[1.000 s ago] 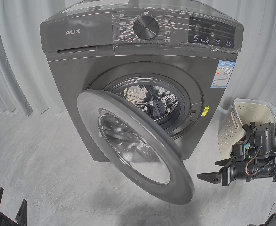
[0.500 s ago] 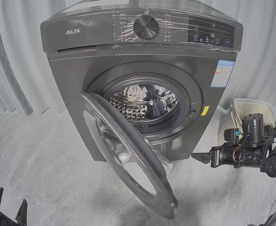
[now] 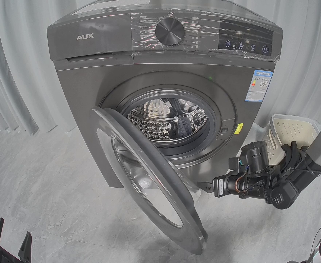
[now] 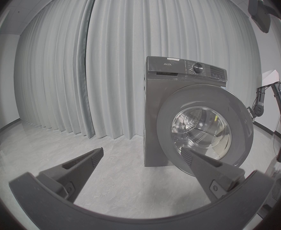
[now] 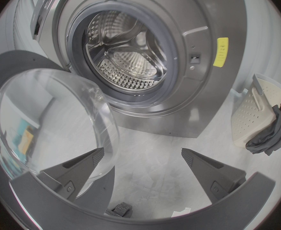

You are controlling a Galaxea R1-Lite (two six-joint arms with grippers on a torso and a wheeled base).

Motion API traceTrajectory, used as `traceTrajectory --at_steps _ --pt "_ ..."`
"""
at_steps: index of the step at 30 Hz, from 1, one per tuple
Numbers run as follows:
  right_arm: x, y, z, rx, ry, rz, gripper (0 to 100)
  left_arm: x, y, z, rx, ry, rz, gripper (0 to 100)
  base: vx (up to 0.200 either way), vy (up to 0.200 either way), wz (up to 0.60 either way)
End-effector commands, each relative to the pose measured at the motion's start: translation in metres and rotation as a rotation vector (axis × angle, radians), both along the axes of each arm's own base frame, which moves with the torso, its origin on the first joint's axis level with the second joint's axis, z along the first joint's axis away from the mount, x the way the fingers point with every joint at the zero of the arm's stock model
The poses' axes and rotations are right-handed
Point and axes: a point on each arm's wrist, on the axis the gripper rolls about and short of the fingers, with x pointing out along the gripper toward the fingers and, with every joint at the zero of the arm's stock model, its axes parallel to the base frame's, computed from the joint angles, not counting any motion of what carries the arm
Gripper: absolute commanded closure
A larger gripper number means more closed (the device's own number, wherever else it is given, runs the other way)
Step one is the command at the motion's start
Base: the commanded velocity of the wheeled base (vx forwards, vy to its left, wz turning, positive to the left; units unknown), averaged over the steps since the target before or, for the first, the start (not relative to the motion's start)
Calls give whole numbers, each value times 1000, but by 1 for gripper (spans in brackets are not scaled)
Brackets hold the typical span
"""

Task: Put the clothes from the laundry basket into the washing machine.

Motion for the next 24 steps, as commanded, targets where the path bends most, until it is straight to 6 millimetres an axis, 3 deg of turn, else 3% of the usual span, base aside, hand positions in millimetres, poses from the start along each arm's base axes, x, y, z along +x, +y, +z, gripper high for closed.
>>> traceTrajectory --at_steps 1,7,12,18,24 --pt "-5 12 -17 -23 41 43 0 0 0 -5 0 2 1 0 0 0 0" --pt "-20 23 -18 -26 49 89 0 0 0 -4 0 1 1 0 0 0 0" --pt "-15 26 -10 14 -16 93 0 0 0 -4 0 2 1 0 0 0 0" --pt "-6 37 -8 46 -55 111 0 0 0 -4 0 2 1 0 -200 0 0" --pt "-5 53 -6 63 -69 149 0 0 0 -4 0 1 1 0 0 0 0"
